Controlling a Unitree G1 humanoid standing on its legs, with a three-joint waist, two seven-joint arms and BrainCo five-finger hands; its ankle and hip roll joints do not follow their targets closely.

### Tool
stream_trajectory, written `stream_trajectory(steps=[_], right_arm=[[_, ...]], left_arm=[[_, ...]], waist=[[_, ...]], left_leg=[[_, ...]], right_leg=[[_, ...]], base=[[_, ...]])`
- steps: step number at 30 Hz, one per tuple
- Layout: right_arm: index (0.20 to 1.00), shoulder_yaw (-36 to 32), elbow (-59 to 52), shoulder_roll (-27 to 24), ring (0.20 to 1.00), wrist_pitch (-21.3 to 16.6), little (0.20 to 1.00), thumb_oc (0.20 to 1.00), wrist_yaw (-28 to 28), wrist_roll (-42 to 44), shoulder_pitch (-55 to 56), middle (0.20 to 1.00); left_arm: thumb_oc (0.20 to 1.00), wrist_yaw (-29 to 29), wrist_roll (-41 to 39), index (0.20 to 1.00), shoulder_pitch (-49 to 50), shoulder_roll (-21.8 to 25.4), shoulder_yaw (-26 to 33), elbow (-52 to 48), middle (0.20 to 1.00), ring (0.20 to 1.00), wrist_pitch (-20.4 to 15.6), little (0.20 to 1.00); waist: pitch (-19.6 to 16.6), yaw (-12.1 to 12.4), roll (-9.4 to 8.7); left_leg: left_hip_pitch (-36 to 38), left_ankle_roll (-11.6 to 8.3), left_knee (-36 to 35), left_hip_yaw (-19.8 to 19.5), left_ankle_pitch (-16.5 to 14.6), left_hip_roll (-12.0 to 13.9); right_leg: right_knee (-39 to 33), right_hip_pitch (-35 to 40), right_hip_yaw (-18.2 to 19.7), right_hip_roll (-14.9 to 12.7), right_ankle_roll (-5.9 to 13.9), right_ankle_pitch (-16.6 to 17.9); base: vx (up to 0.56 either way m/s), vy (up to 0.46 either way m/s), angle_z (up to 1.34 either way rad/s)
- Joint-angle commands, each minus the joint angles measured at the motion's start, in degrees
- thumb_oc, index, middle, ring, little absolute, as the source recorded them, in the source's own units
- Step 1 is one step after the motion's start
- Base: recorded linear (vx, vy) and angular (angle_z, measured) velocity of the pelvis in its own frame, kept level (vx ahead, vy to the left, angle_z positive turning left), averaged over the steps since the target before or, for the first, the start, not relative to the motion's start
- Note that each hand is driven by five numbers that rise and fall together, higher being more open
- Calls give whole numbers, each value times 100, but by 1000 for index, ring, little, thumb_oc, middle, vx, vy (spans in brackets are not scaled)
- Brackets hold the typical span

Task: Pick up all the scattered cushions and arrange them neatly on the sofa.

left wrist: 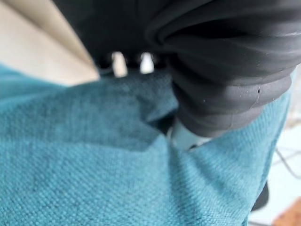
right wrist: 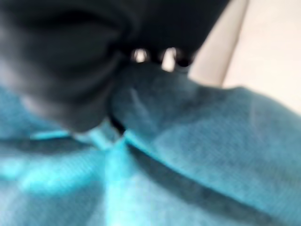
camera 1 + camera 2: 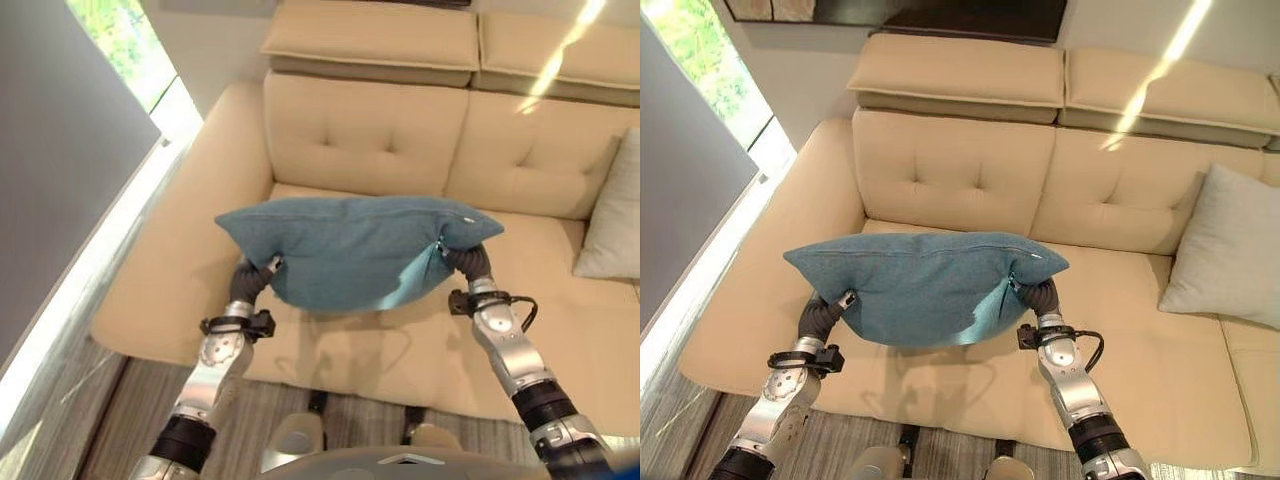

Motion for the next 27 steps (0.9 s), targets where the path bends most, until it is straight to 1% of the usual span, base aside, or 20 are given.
stream_trajectory(steps=[1, 7, 9, 10, 12, 13, 15, 17, 19, 23, 24, 26, 27], right_arm=[[200, -143, -532, -141, 200, -443, 200, 200, -47, -61, -230, 200], [200, 58, -570, -191, 200, -401, 200, 200, -182, -137, -764, 200], [200, 211, -579, -206, 200, -347, 200, 200, -327, -186, -1220, 200], [200, 211, -574, -206, 200, -348, 200, 200, -329, -186, -1231, 200], [200, 325, -512, -204, 200, -300, 200, 200, -450, -200, -1616, 200], [200, 463, -408, -138, 200, -256, 200, 200, -583, -185, -2066, 200], [200, 569, -286, -129, 200, -242, 200, 200, -690, -151, -2450, 200], [200, 700, 92, -262, 200, -219, 200, 200, -987, -56, -3447, 200], [200, 836, 599, -395, 200, -226, 200, 200, -1276, 23, -4350, 200], [200, 915, 888, -497, 200, -197, 200, 200, -1436, 56, -4742, 200], [200, 997, 1099, -521, 200, -211, 200, 200, -1516, 54, -4965, 200], [200, 1040, 1185, -517, 200, -192, 200, 200, -1562, 85, -5043, 200], [200, 1023, 1197, -462, 200, -165, 200, 200, -1612, 89, -5012, 200]], left_arm=[[200, 24, 303, 200, -338, -41, 30, -500, 200, 200, -513, 200], [200, 273, 296, 200, -712, 7, 104, -385, 200, 200, -551, 200], [200, 506, 267, 200, -1124, 53, 111, -215, 200, 200, -590, 200], [200, 507, 267, 200, -1136, 53, 113, -207, 200, 200, -594, 200], [200, 660, 280, 200, -1495, 109, 78, -39, 200, 200, -615, 200], [200, 837, 293, 200, -1965, 240, 34, 169, 200, 200, -630, 200], [200, 969, 231, 200, -2405, 368, -32, 387, 200, 200, -672, 200], [200, 1238, 147, 200, -3530, 814, -243, 893, 200, 200, -725, 200], [200, 1362, -41, 200, -4607, 1295, -532, 1543, 200, 200, -796, 200], [200, 1422, -163, 200, -5258, 1636, -751, 1983, 200, 200, -816, 200], [200, 1447, -238, 200, -5607, 1777, -885, 2278, 200, 200, -825, 200], [200, 1446, -307, 200, -5731, 1840, -907, 2401, 200, 200, -814, 200], [200, 1477, -348, 200, -5705, 1798, -889, 2370, 200, 200, -813, 200]], waist=[[-463, 48, 161], [-365, 76, 169], [-318, 52, 176], [-315, 53, 175], [-271, 20, 193], [-196, -9, 201], [-160, -32, 200], [-42, -103, 202], [5, -163, 210], [-7, -217, 207], [-6, -244, 184], [18, -253, 195], [47, -266, 199]], left_leg=[[416, -131, 106, 70, -720, 167], [394, -121, 94, 255, -752, 207], [270, -134, 84, 323, -720, 241], [264, -134, 85, 324, -719, 241], [150, -156, 79, 372, -678, 270], [-3, -177, 72, 383, -625, 303], [-166, -206, 69, 391, -565, 327], [-511, -273, 68, 368, -421, 352], [-872, -339, 41, 343, -273, 373], [-1141, -391, 31, 295, -219, 382], [-1299, -403, 31, 277, -155, 375], [-1368, -425, 31, 261, -155, 399], [-1452, -438, 31, 241, -142, 403]], right_leg=[[48, 129, -133, 264, 115, -309], [48, -8, -52, 248, 189, -229], [48, -174, -21, 253, 213, -190], [48, -180, -19, 253, 213, -189], [48, -313, -14, 262, 218, -165], [48, -483, -3, 284, 222, -135], [48, -635, -12, 295, 220, -114], [48, -938, -61, 325, 209, -47], [48, -1249, -130, 349, 227, 17], [48, -1493, -173, 408, 234, 52], [48, -1621, -186, 424, 249, 81], [48, -1688, -193, 452, 256, 75], [48, -1765, -194, 464, 266, 81]], base=[[45, 65, -21], [-13, 18, -30], [-32, 3, -20], [-35, 2, -12], [-46, -3, -8], [-54, -19, -10], [-42, -37, -7], [-35, -58, -1], [14, -55, 9], [45, -33, 2], [67, -34, -4], [61, -25, -3], [56, -11, -2]])
